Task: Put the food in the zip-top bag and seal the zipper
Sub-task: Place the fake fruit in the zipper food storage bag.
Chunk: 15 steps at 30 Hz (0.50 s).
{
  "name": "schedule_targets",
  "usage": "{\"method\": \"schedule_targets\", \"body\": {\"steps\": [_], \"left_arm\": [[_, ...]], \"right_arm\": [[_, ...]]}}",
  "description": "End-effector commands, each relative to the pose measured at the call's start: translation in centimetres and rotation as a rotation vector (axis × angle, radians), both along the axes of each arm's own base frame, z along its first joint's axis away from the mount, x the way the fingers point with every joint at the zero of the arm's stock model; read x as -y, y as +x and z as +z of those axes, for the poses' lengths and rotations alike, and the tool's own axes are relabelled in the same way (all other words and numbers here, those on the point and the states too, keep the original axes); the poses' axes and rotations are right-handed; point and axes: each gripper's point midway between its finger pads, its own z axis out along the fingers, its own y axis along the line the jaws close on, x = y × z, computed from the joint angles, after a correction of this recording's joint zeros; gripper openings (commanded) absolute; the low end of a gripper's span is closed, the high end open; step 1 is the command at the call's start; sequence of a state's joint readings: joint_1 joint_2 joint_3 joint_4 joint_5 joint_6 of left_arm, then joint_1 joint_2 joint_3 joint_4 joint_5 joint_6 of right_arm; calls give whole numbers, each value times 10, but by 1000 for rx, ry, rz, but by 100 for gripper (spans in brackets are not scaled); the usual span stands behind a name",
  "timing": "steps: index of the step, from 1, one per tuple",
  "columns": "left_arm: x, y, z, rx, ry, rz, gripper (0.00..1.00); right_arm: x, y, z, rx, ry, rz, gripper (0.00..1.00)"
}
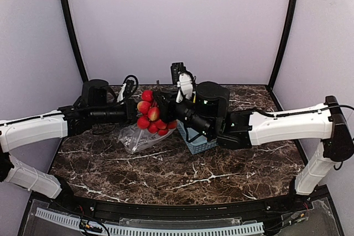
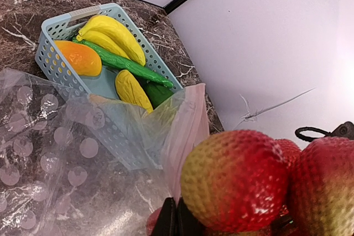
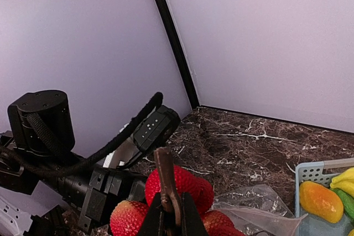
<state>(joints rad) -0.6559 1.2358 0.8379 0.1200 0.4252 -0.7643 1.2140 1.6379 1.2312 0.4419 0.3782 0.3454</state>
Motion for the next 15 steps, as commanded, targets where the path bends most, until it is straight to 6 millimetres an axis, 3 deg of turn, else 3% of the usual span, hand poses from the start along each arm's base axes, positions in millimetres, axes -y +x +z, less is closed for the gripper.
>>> {"method": "schedule_targets", "body": {"steps": [1,15], "left_arm": [[2,-3,13,27,-49,-5,1],[1,-1,18,35,-65,8,1]], "right_arm": [[7,6,-7,-5,57,-85,0],[12,3,-60,-82,-28,-109,0]]}}
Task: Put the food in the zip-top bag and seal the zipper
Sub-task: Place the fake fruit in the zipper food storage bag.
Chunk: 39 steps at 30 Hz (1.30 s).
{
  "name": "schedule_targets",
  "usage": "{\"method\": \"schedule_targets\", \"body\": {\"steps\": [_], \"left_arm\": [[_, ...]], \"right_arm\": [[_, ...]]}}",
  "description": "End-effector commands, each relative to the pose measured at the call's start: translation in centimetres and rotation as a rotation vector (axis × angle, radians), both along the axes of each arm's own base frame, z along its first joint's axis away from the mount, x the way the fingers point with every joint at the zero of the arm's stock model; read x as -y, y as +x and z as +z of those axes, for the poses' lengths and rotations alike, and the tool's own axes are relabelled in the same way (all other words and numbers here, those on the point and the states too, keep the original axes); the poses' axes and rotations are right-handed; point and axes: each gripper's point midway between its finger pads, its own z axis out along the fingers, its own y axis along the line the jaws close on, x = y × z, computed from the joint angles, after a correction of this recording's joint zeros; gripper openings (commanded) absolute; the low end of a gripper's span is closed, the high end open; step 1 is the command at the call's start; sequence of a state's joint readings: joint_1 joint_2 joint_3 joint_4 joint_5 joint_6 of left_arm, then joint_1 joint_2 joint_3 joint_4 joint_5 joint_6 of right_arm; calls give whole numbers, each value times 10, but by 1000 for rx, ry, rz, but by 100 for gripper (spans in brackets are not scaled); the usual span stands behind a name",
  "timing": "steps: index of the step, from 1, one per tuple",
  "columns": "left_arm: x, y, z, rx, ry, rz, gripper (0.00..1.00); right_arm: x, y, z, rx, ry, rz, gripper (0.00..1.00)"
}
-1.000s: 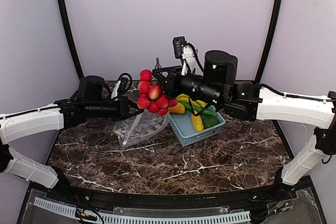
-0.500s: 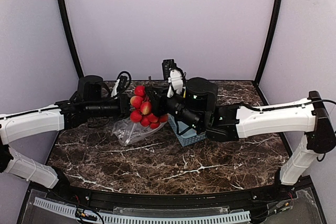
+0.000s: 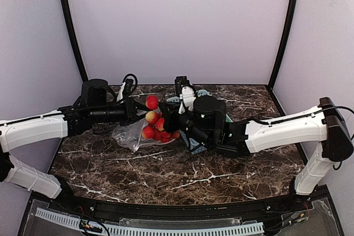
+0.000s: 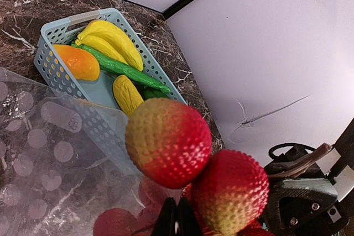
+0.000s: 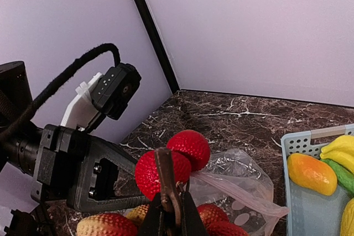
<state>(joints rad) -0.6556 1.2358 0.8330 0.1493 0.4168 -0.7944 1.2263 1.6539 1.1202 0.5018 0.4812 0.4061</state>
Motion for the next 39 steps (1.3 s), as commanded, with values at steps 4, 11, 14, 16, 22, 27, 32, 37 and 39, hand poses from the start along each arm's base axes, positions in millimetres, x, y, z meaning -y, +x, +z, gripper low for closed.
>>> {"method": "schedule_targets", "body": {"steps": [4,11,14,16,22,27,32,37,39], "left_arm": [[0,-4,16,47,-42,-6,1],[-4,-2,16,62,-20,15,1],[-6,-1,16,67,-14,24,1],[-7,0,17,74,-12,29,1],[-5,0,19,76,-18,24,1],[-5,0,19,78,-16,22,1],[-1,-3,21,78,-23,-13,1],[5,-10,18,69,-24,-68,1],[6,-12,17,65,-22,-87,1]], "right_arm": [[1,-5,-24,-29,-41,-25,0],[7,-14,-36,-35,-79,-19,0],[7,-19,-38,-30,-85,0,0],[4,-23,-41,-31,-96,25,0],[-8,-27,-60,-60,-170,75,0],[-21,-32,-70,-64,-214,132,0],[-32,-34,-80,-85,-243,176,0],[-43,-28,-85,-95,-287,193,0],[-45,-19,-86,-121,-295,175,0]]}}
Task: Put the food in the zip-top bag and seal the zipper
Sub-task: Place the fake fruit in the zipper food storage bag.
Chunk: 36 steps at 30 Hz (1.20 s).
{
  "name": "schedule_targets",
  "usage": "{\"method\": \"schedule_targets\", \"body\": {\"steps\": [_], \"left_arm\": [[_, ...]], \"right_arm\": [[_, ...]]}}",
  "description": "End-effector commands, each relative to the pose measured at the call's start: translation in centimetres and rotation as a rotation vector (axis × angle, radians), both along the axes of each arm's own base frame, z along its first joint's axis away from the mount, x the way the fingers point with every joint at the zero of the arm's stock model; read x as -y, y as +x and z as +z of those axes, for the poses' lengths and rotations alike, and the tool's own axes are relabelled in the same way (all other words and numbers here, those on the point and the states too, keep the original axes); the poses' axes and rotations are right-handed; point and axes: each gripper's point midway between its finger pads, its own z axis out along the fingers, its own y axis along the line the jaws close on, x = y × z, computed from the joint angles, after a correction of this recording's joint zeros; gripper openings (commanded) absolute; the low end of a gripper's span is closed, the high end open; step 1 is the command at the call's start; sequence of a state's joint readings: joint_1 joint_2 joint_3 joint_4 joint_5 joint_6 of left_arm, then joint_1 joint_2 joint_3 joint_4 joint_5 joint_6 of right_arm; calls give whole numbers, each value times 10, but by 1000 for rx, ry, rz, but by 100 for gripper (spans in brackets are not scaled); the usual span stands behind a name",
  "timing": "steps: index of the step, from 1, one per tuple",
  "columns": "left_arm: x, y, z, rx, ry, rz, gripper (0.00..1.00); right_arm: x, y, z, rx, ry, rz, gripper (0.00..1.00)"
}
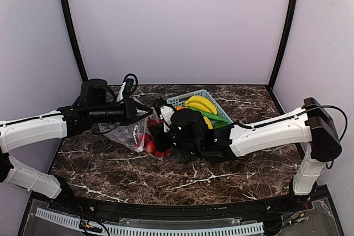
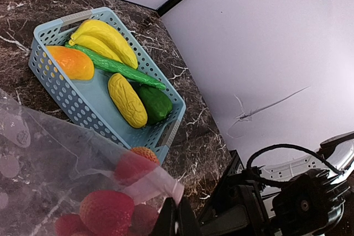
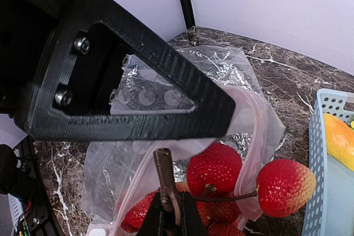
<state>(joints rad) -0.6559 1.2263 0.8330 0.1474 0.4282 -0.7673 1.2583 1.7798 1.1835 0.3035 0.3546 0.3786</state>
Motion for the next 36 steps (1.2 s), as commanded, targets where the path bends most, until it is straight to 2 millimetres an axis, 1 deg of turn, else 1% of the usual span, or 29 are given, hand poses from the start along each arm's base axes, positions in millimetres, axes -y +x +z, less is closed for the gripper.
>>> {"method": "schedule_targets", "body": {"steps": [1,5,7,12,14,16,19,21,22,23,25,26,28,31,33,36], "left_arm": [[6,-10,13,34,-24,-72,1],[5,-14,9,31,-18,-81,1],[3,-15,8,36,-14,-77,1],[1,-15,8,49,-5,-69,1],[2,-15,8,51,-7,-74,1],[2,-15,7,49,-6,-78,1],[3,-16,-1,34,2,-83,1],[1,-16,-7,21,10,-76,1],[-1,-17,-15,8,22,-72,1],[-2,-16,-19,5,30,-61,1],[-6,-16,-31,-12,56,-41,1],[-10,-15,-40,-23,76,-27,1],[-14,-15,-51,-35,102,-7,1],[-21,-12,-62,-47,131,24,1],[-25,-9,-67,-53,143,43,1],[-30,-5,-73,-61,156,61,1]], "right_arm": [[-9,11,-8,-49,-47,-2,0],[-3,29,-21,-131,-58,-59,0],[-1,34,-30,-169,-68,-76,0],[1,41,-48,-225,-100,-82,0],[0,45,-50,-234,-111,-81,0],[0,49,-50,-232,-117,-92,0],[-1,55,-42,-228,-98,-99,0],[-1,56,-34,-221,-78,-96,0],[-2,57,-30,-215,-64,-90,0],[-3,56,-26,-211,-48,-77,2],[-8,52,-21,-208,-22,-41,10],[-10,50,-21,-208,-16,-27,13],[-11,48,-24,-214,-14,-8,20],[-10,43,-33,-231,-29,9,31],[-7,40,-37,-240,-35,15,37],[0,36,-35,-241,-33,23,41]]}}
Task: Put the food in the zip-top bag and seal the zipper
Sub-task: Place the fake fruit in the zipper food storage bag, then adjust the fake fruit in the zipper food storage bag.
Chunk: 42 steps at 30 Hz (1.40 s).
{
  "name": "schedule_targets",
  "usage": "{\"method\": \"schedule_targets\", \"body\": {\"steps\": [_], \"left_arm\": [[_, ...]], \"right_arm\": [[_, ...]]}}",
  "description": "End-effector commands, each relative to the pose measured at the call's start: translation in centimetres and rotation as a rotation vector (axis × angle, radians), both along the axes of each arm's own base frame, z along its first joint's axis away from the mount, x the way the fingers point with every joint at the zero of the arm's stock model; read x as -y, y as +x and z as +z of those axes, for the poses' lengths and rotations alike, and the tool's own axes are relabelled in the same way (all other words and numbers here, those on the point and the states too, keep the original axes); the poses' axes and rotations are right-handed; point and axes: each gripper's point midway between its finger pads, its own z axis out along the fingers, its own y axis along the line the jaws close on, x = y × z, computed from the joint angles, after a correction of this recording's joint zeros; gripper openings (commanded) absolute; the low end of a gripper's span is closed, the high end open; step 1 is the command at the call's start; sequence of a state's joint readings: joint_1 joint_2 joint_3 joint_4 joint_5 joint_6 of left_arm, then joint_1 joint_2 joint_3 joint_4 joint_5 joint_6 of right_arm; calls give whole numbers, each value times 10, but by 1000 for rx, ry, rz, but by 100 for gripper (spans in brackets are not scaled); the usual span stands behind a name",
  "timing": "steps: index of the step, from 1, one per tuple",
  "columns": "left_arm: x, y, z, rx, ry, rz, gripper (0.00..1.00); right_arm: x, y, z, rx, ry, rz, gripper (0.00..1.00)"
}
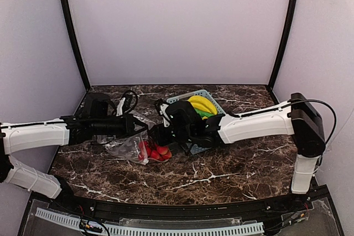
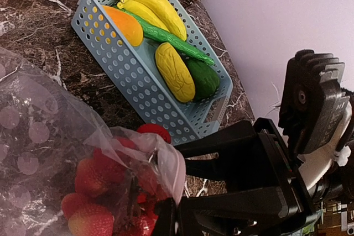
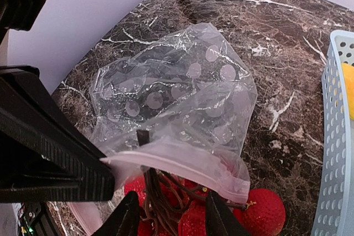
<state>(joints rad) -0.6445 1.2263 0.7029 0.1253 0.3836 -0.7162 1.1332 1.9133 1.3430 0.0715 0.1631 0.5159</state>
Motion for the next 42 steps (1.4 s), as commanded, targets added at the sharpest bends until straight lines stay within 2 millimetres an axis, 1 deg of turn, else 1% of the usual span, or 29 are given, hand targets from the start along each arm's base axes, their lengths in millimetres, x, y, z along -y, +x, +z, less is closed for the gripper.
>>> {"method": "schedule_targets", "body": {"steps": [1,4,7,9,13,16,19,21,24,28,30,31,34,37,38,40,42], "left_arm": [[-12,3,-10,5,34,32,1],[-17,6,-16,-2,47,47,1],[-19,8,-20,-9,55,56,1],[-20,8,-22,-12,57,57,1],[-22,10,-24,-14,62,60,1],[-24,11,-26,-14,71,63,1],[-26,11,-29,-16,87,66,1],[-27,11,-31,-19,93,66,1],[-26,11,-32,-21,94,63,1],[-25,11,-34,-26,94,58,1],[-26,10,-36,-29,91,57,1],[-25,9,-36,-31,89,53,1],[-24,5,-41,-44,81,40,1],[-22,0,-44,-62,70,25,1],[-23,-1,-45,-65,67,25,1],[-24,-5,-48,-70,66,25,1],[-27,-7,-49,-71,69,32,1]], "right_arm": [[5,-7,20,11,62,29,42],[12,-15,32,23,88,49,50],[23,-21,33,15,86,44,60],[31,-23,24,-12,64,22,63],[40,-28,-7,-74,17,8,71],[40,-32,-24,-110,-2,14,76],[38,-37,-36,-144,-6,29,77],[36,-41,-43,-166,0,43,74],[29,-45,-48,-180,14,63,66],[17,-41,-54,-170,13,77,51],[7,-38,-54,-156,21,97,43],[1,-36,-53,-145,25,107,41],[-18,-26,-58,-117,13,126,35],[-38,-14,-53,-86,21,135,34],[-45,-10,-47,-76,32,137,34],[-54,-9,-46,-76,37,162,33],[-56,-8,-45,-68,31,167,33]]}}
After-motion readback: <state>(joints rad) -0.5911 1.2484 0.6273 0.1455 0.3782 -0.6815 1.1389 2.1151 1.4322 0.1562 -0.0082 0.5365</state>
